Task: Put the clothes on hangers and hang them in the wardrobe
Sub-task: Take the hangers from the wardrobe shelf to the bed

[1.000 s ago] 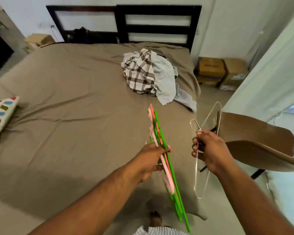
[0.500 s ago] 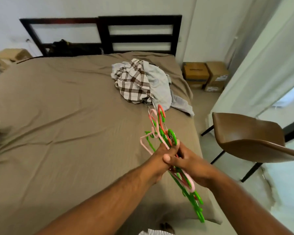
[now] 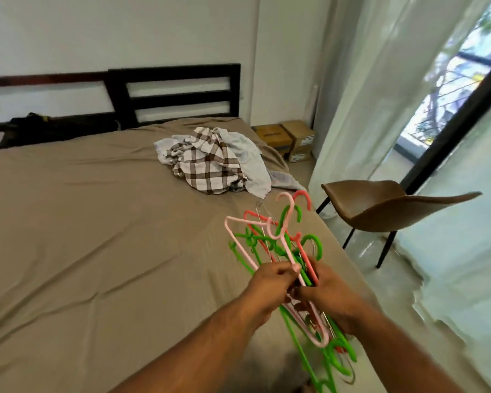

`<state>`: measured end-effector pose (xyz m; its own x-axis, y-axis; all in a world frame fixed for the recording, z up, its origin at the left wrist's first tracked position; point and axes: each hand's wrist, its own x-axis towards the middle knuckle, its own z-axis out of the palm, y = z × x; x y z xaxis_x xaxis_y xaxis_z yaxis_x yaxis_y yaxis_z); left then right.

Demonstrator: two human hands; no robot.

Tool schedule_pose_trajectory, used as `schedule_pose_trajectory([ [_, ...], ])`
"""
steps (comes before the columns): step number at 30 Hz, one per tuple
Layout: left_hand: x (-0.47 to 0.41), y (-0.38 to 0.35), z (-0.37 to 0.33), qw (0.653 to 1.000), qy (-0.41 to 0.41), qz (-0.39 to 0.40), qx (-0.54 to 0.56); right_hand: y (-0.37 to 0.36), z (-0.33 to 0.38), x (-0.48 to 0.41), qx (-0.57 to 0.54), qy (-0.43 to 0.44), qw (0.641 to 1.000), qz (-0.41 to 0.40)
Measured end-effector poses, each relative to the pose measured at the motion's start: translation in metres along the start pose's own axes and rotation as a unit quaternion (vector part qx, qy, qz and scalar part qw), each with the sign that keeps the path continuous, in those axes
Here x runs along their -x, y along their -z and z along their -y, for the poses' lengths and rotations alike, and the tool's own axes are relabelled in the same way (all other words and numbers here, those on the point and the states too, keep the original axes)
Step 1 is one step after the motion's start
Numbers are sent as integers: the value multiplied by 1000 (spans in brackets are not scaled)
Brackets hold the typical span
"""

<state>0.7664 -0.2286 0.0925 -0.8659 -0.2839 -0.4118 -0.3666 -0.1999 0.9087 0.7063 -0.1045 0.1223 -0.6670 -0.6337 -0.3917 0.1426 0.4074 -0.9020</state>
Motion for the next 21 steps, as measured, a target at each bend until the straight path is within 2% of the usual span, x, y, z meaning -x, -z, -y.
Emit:
schedule_pose_trajectory([
  [4, 17, 20, 5, 991, -55, -27, -118, -32, -11, 10, -70, -14, 995, -72],
  [10, 13, 43, 11, 964, -118, 13, -240, -53, -24, -1, -169, -18, 974, -146],
  [17, -20, 79, 26, 968, -142, -65, -195, -67, -34, -55, -185, -13, 971, -154],
  [21, -47, 88, 25, 949, -207, -55, -232, -57, -35, -81, -197, -12, 965, -173],
])
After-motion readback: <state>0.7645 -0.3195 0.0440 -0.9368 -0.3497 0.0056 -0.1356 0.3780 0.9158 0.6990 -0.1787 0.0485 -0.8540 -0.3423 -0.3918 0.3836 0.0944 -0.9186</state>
